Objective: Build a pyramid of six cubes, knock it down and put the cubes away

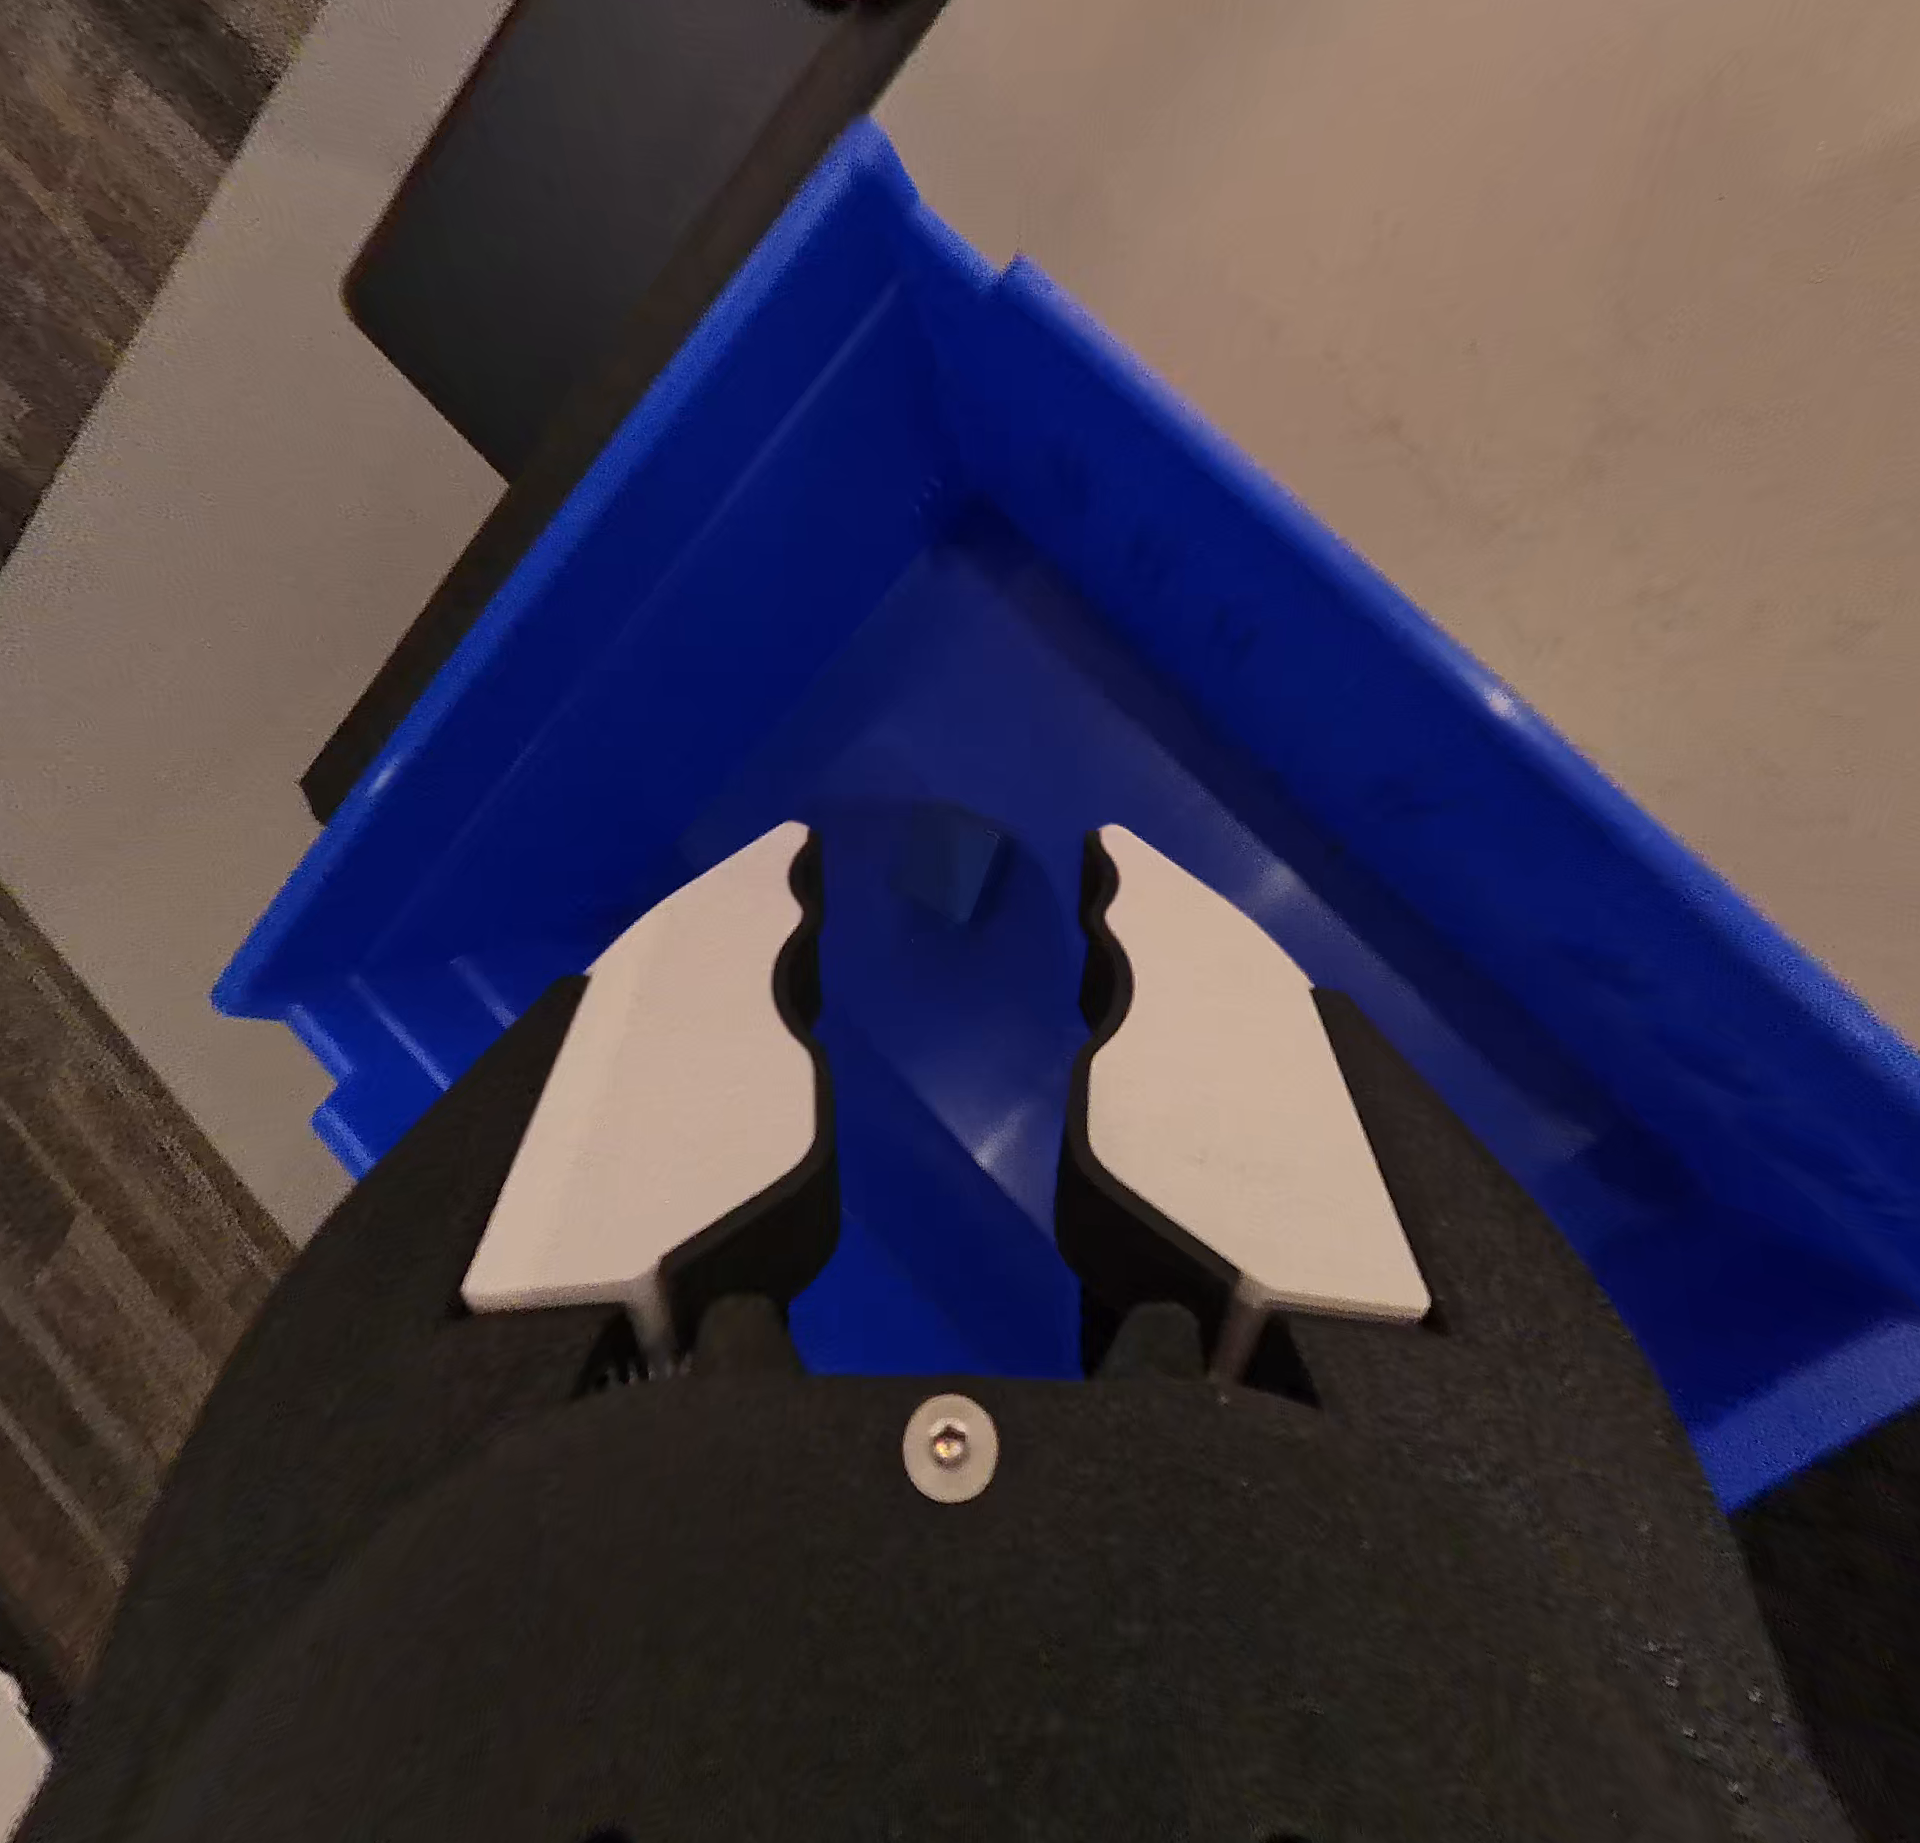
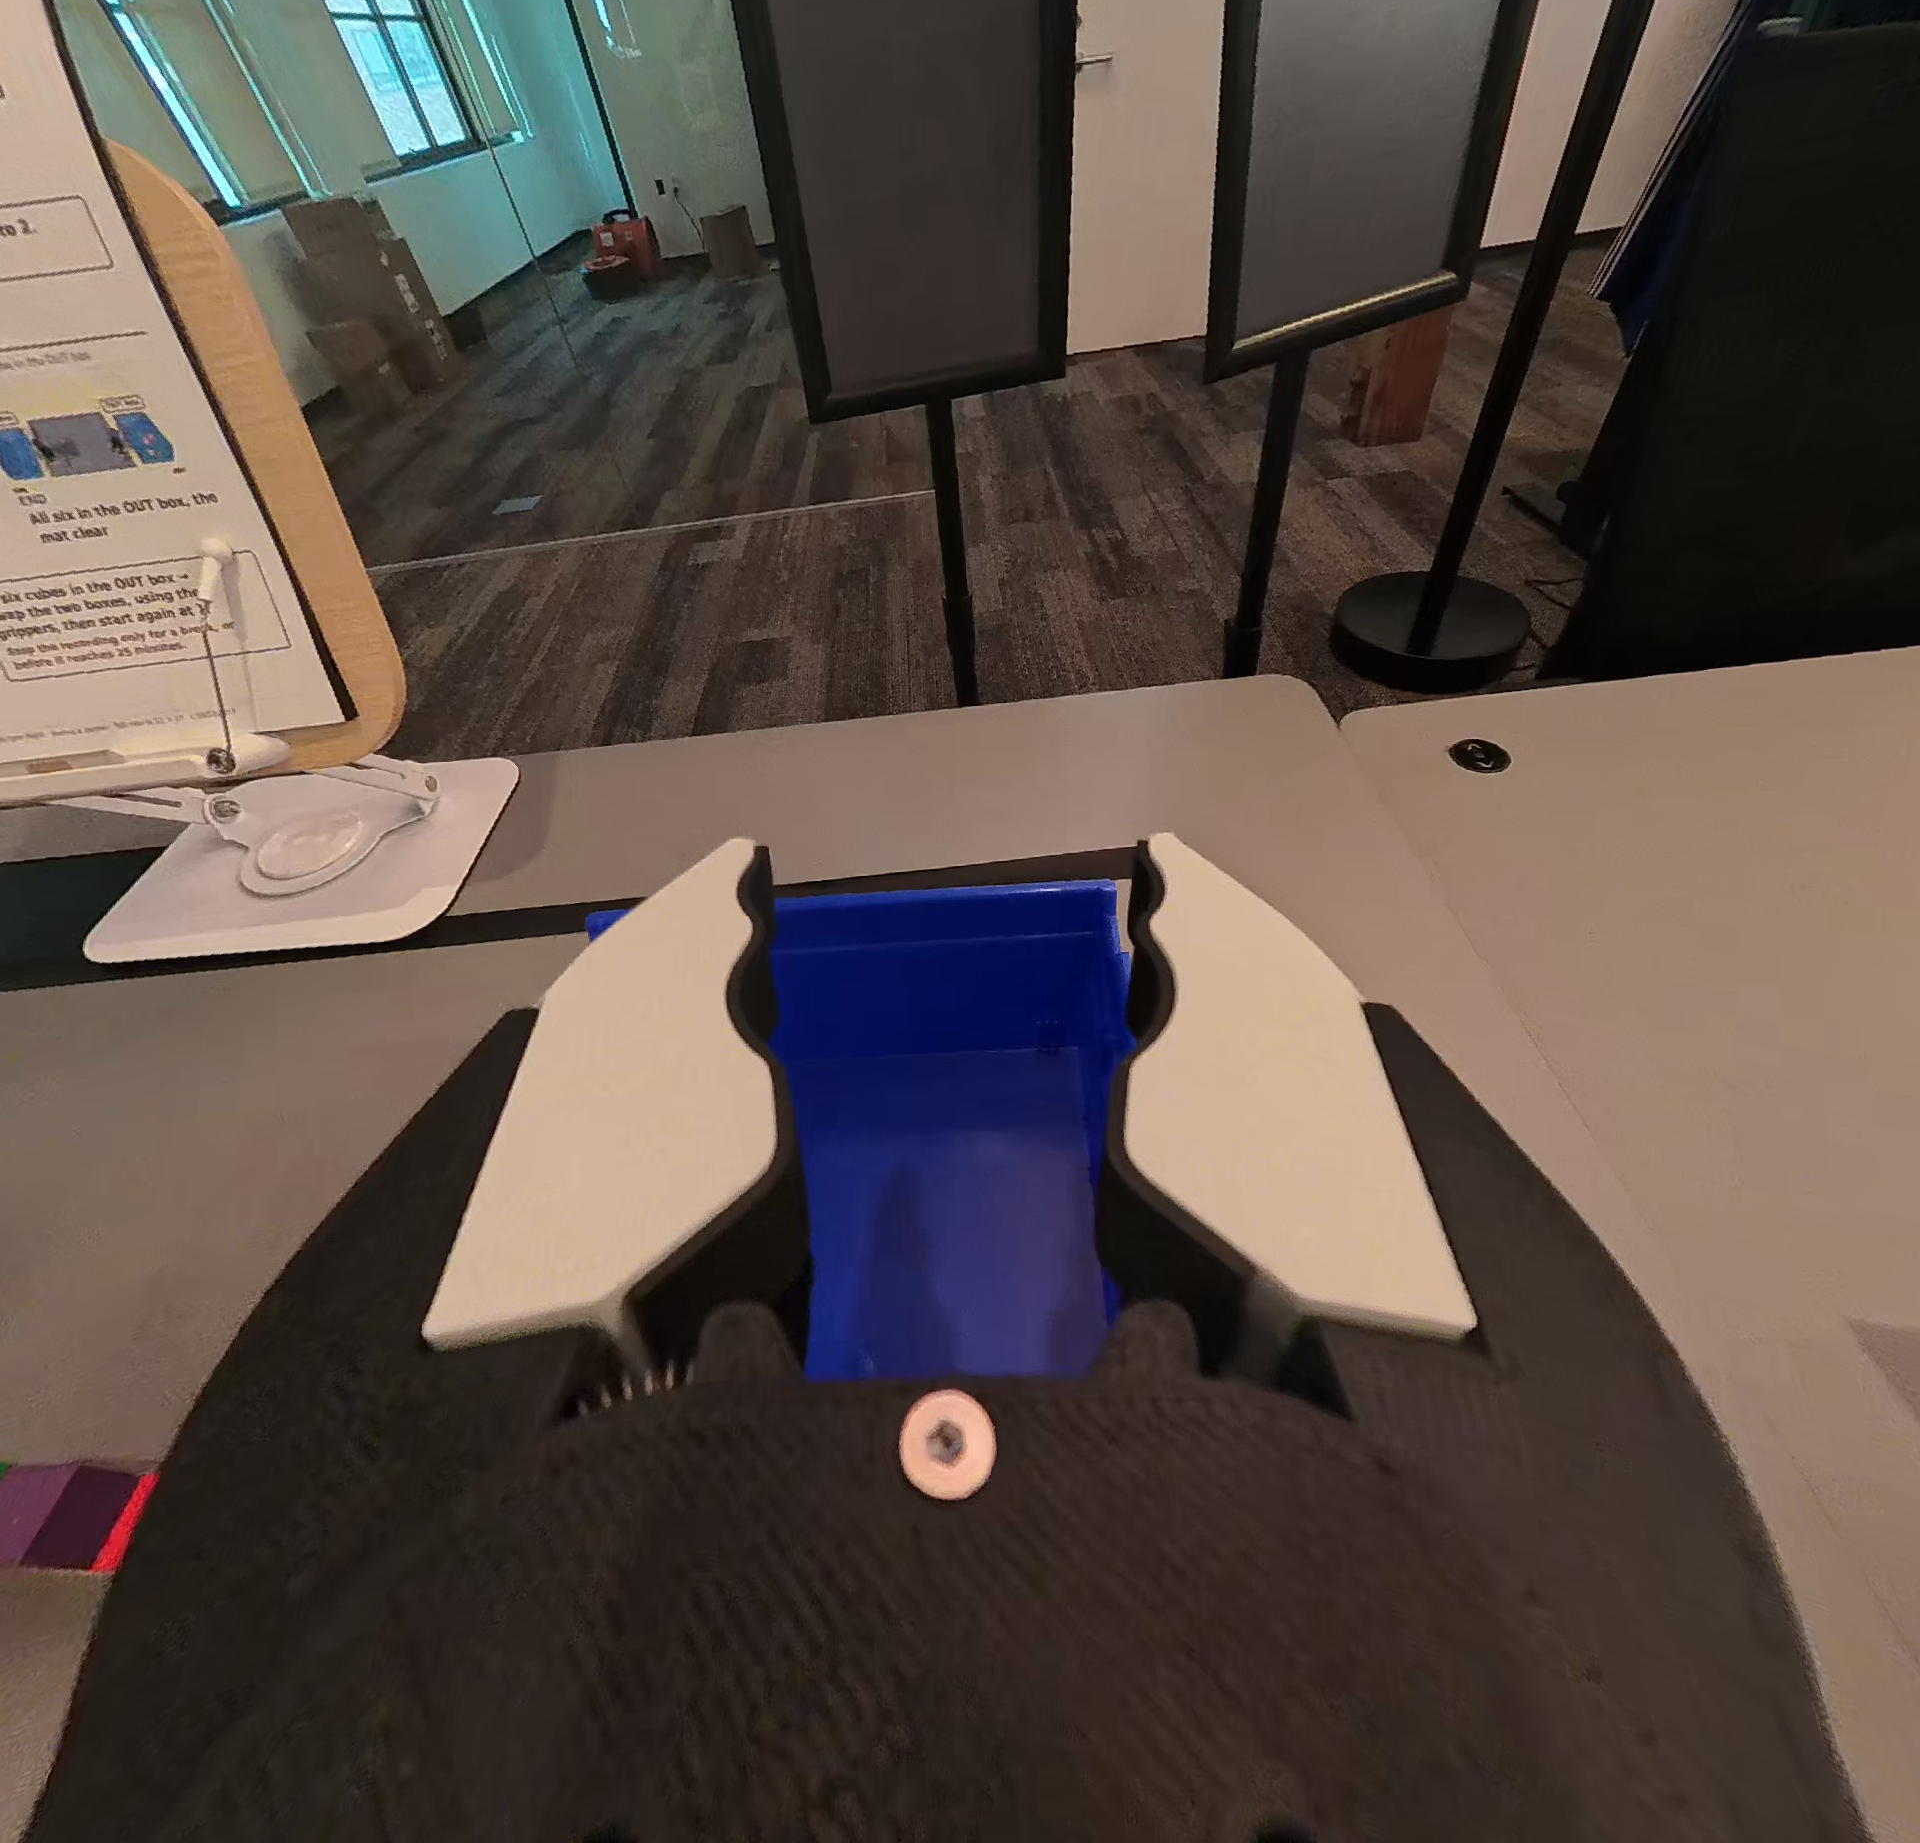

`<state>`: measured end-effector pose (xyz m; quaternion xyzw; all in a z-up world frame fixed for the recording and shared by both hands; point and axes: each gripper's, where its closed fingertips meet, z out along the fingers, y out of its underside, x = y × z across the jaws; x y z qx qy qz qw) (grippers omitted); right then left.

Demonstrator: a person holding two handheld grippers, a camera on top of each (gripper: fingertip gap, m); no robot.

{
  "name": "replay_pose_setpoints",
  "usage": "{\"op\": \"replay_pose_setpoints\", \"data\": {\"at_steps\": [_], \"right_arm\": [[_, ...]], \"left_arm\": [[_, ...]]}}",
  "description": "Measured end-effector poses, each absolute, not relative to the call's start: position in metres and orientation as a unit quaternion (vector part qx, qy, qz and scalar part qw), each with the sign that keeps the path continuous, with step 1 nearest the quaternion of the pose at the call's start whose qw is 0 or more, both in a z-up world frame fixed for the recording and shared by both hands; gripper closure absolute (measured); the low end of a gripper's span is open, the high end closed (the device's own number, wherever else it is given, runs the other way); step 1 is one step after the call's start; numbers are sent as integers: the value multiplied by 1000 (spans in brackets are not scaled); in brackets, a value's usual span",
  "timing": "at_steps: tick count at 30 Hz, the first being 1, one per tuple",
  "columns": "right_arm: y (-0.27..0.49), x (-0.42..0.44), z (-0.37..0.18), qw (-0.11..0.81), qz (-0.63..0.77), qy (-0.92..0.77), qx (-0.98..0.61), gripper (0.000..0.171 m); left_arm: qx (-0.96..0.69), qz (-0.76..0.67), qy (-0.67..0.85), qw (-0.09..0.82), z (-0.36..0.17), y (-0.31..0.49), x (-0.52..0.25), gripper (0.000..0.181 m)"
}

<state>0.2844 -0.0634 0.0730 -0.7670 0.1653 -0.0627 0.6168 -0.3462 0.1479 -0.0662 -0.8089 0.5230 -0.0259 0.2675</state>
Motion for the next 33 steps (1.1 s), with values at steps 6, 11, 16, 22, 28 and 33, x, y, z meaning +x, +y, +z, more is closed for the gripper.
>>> {"op": "replay_pose_setpoints", "data": {"at_steps": [6,11,16,22,28,33], "right_arm": [[-61,282,67,606,-70,161,-776,104],[-62,285,62,598,-79,163,-781,104],[-60,286,57,591,-80,163,-786,104],[-58,285,54,588,-77,161,-789,104],[-59,286,55,591,-72,161,-787,104],[-59,287,58,595,-67,163,-784,104]], "left_arm": [[-779,-13,579,239,-104,154,-356,137],[-770,3,608,192,-130,156,-363,137],[-771,5,611,179,-141,159,-364,141],[-775,13,607,178,-143,161,-367,151],[-778,38,584,229,-103,168,-373,152],[-767,-13,548,334,-6,152,-326,152]]}}
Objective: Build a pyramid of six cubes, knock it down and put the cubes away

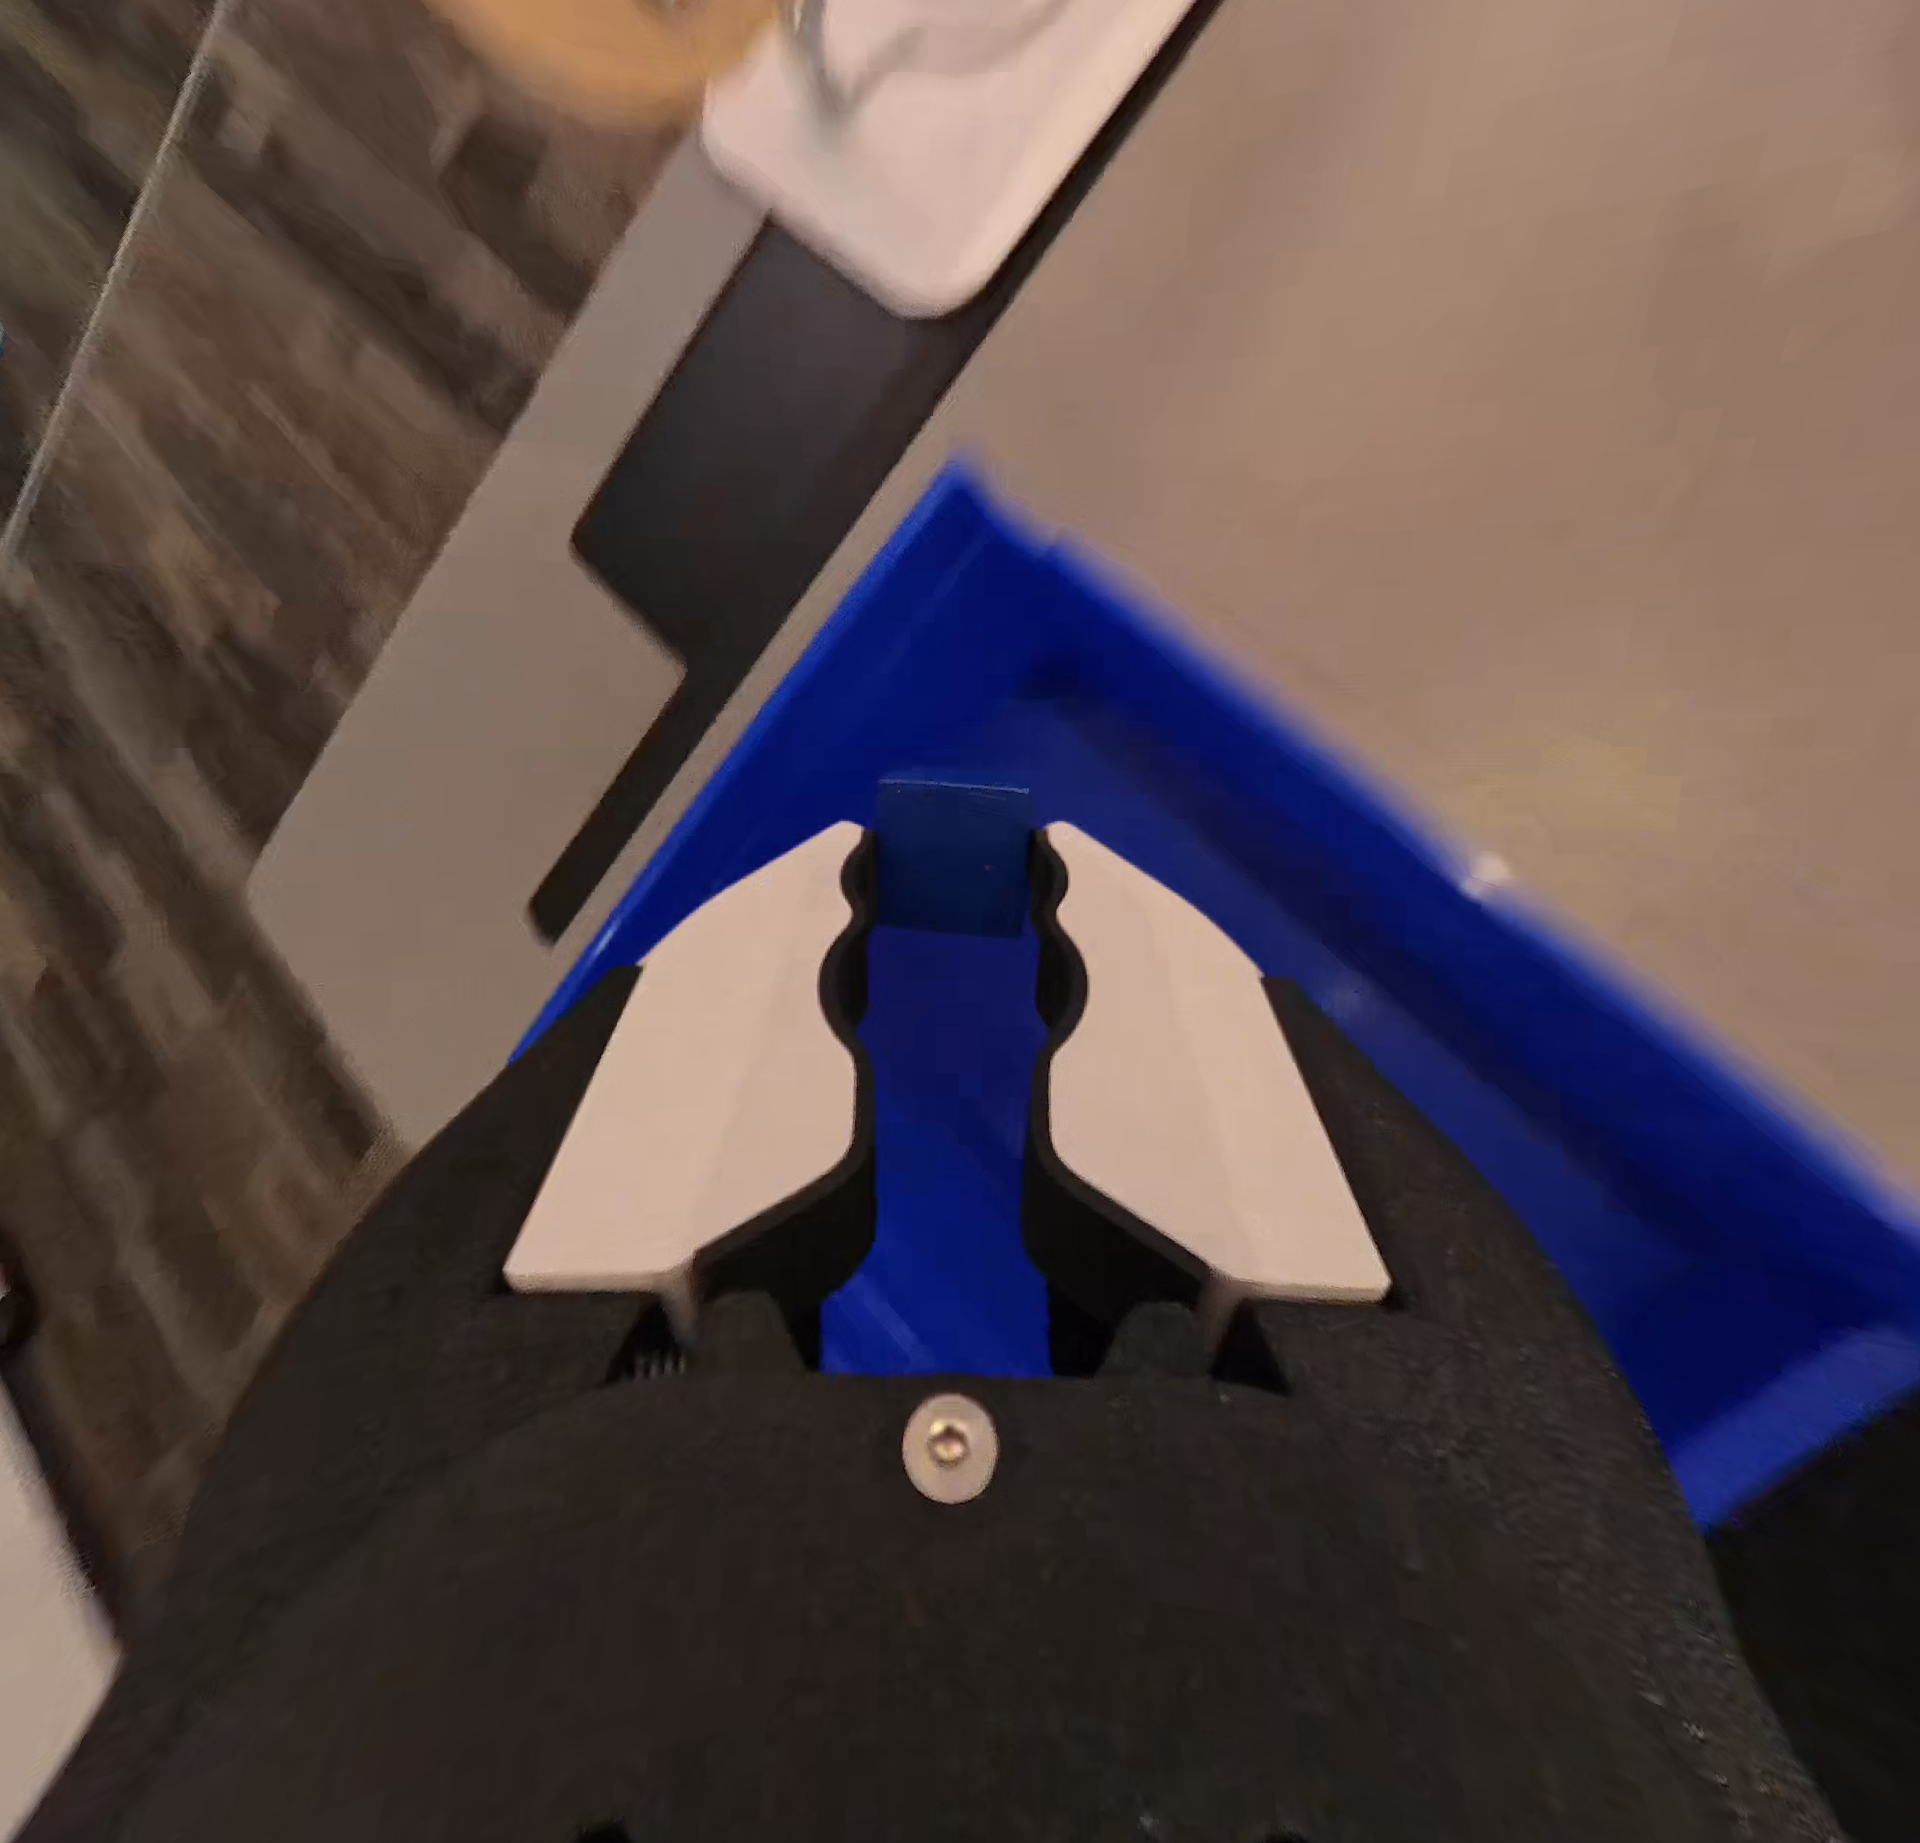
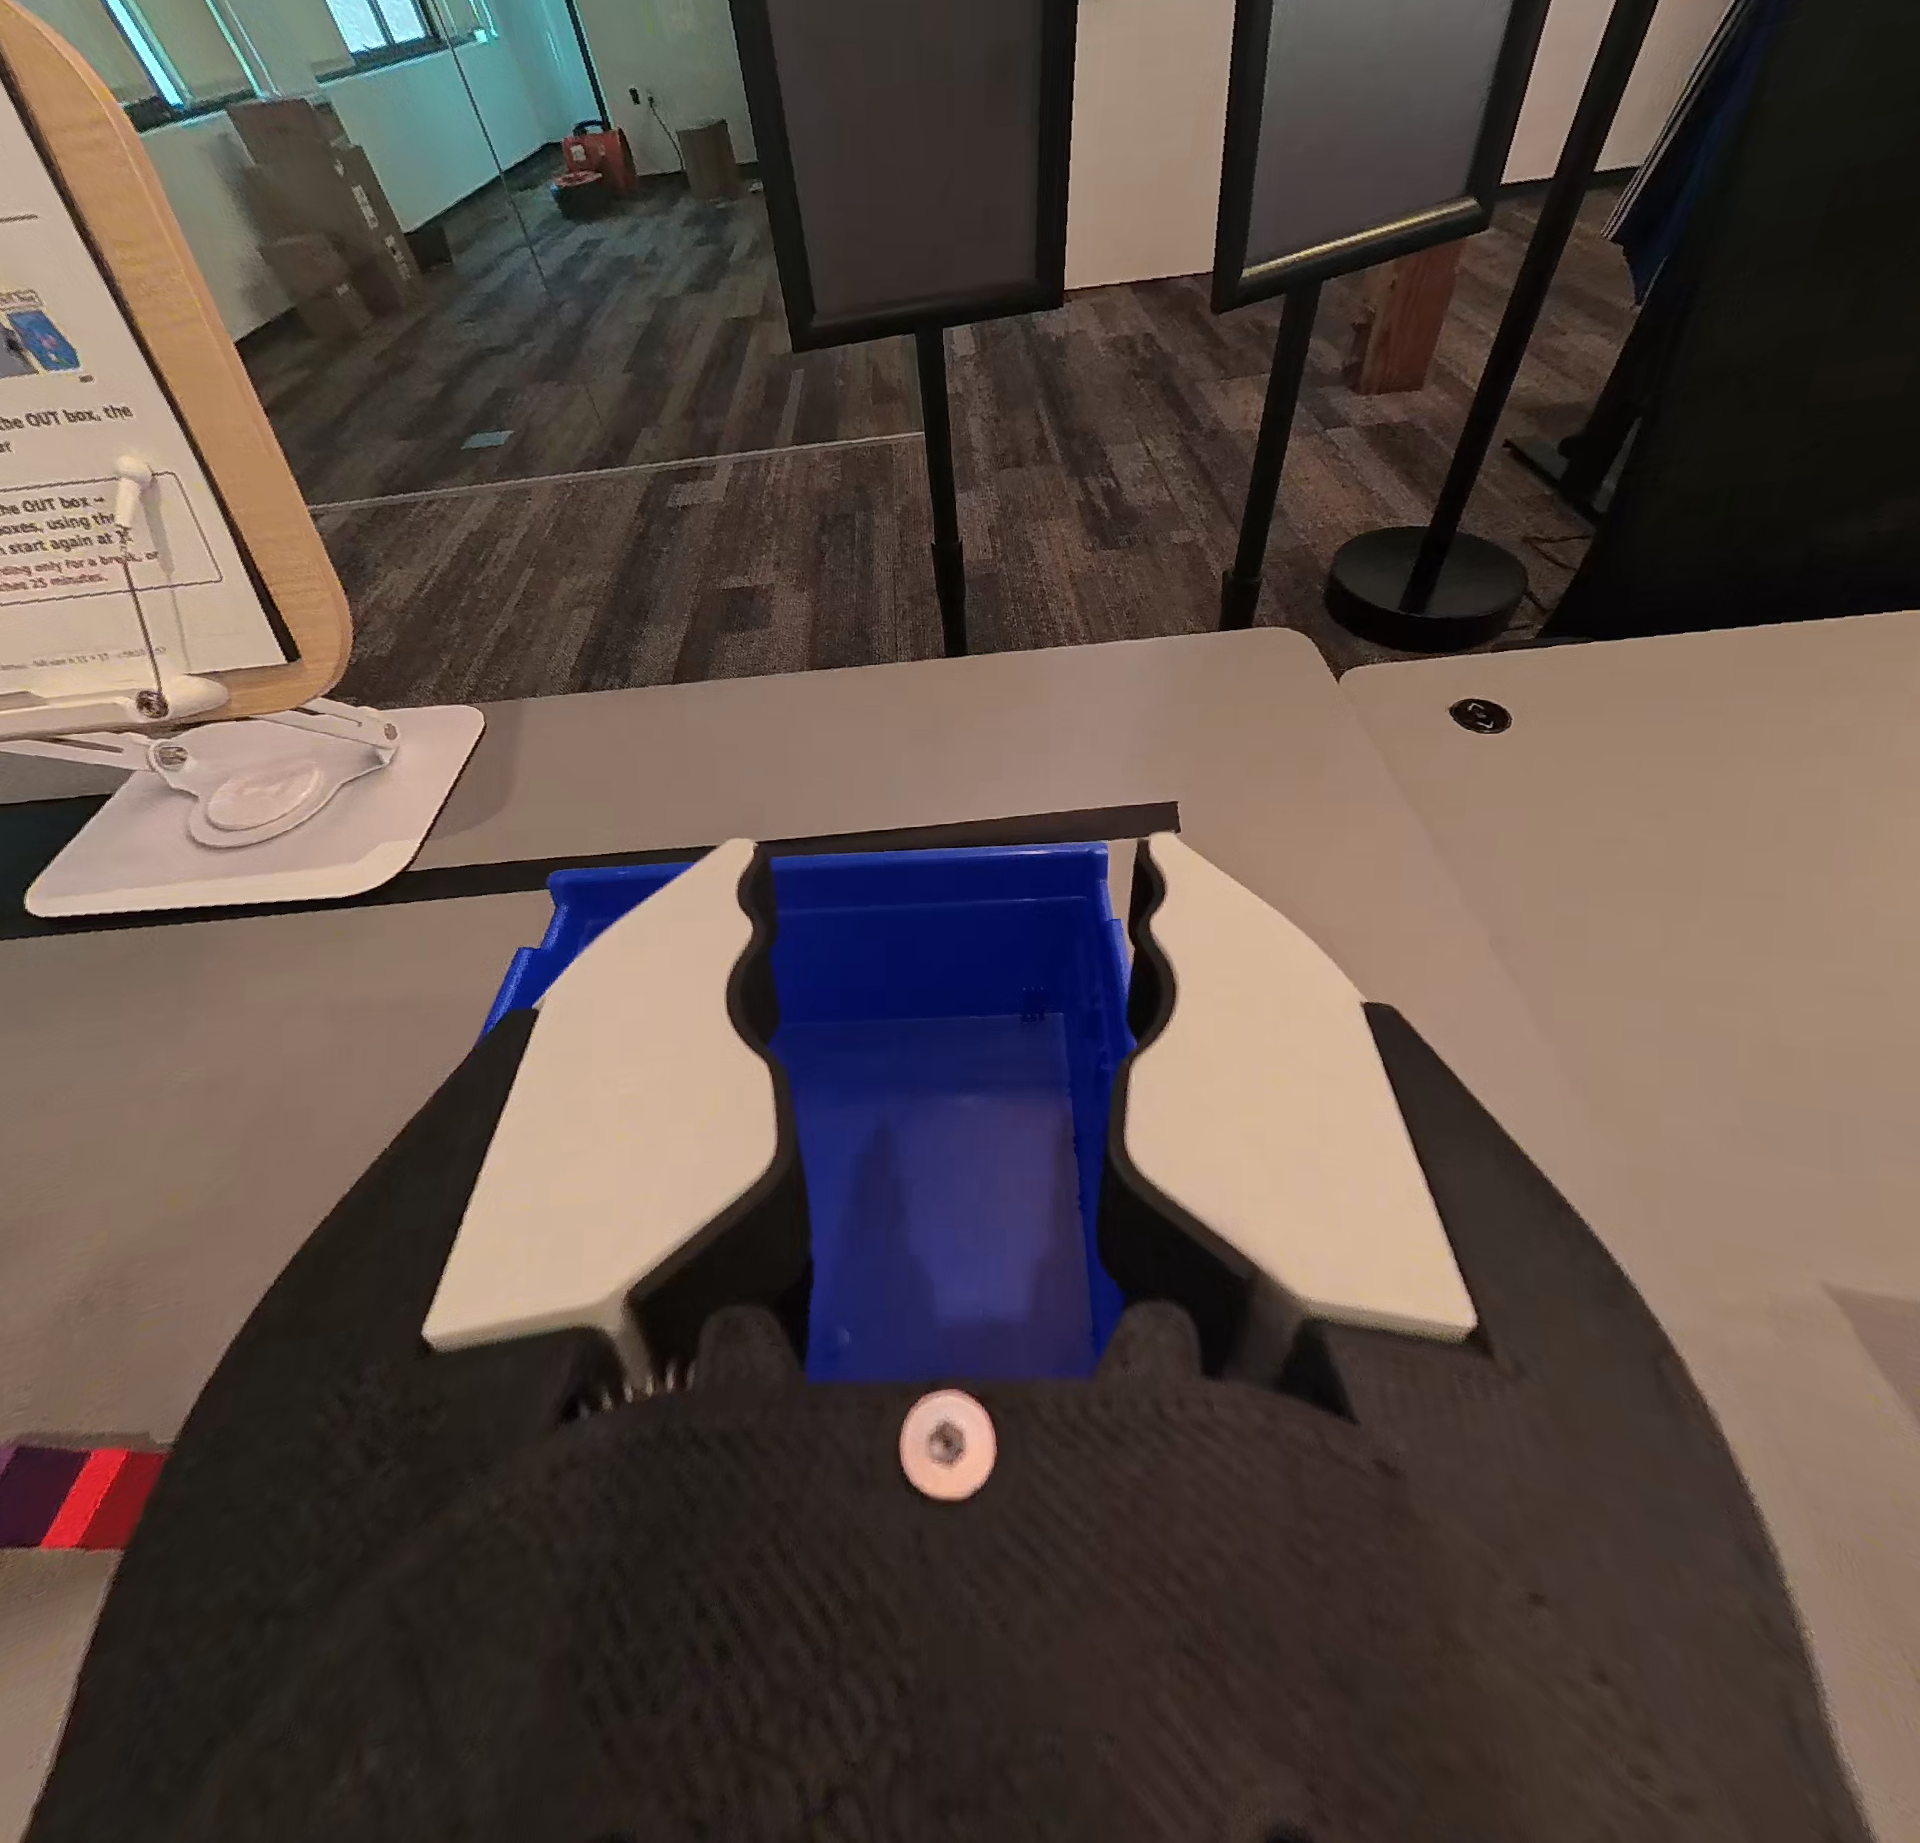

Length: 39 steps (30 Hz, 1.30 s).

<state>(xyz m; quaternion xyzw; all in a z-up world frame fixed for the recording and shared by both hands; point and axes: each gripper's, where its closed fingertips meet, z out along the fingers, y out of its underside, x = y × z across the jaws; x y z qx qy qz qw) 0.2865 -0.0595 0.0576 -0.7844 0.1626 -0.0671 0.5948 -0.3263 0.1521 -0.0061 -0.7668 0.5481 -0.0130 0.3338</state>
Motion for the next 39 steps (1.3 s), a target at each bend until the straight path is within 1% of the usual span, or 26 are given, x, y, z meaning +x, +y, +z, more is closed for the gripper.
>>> {"op": "replay_pose_setpoints", "data": {"at_steps": [3,5,9,14,18,23,26,39], "right_arm": [[-59,284,61,599,-66,159,-782,104],[-58,281,63,600,-65,155,-783,104],[-57,273,66,600,-59,143,-785,104],[-58,268,66,598,-54,134,-788,104],[-58,268,62,594,-47,137,-791,104],[-57,268,57,588,-37,136,-797,104],[-55,267,59,588,-38,134,-797,104],[-48,261,53,573,-43,118,-810,104]], "left_arm": [[-731,-100,586,336,25,96,-254,153],[-675,-137,648,325,23,48,-200,153],[-599,-134,737,283,-18,-16,-119,153],[-569,-118,778,238,-61,-37,-61,153],[-574,-107,786,203,-79,-33,-46,153],[-577,-110,791,171,-87,-35,-44,153],[-571,-93,799,165,-92,-34,-48,153],[-573,-99,798,159,-101,-33,-44,153]]}}
